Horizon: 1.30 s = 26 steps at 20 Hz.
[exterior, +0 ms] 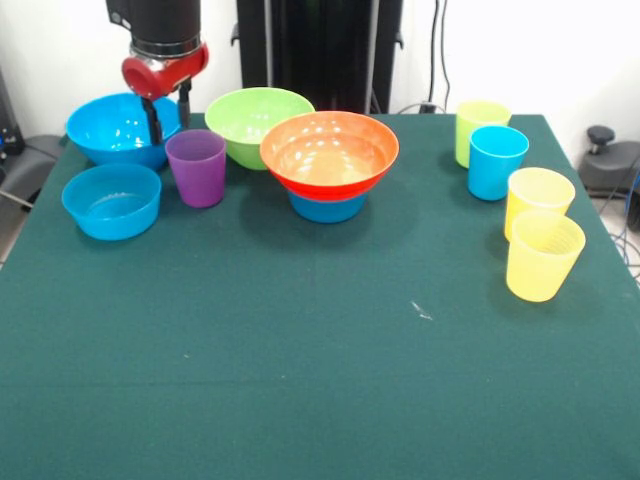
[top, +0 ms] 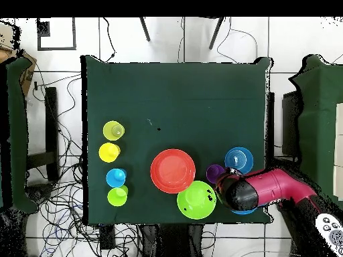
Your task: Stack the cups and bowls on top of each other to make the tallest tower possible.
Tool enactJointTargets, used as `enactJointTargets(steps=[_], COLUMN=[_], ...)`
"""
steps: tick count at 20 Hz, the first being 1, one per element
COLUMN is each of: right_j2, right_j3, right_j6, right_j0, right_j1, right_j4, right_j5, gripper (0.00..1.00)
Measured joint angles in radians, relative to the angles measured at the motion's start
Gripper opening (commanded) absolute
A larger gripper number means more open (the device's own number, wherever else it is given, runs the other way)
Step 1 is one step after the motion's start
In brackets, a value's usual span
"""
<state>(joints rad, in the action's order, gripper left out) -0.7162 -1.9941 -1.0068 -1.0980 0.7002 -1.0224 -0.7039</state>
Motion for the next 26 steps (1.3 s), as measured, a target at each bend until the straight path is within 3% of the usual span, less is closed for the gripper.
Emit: enactJointTargets(steps=[5,26], right_j2=[0.031,0.117], right_j3=[0.001,0.001], right_j6=[0.000,0.000], right_j0=[0.013,0.084], right_j1=[-0.025,0.000], right_j4=[-0.002,-0.003], right_j5=[0.040,0.104], gripper=[1.00,1.00])
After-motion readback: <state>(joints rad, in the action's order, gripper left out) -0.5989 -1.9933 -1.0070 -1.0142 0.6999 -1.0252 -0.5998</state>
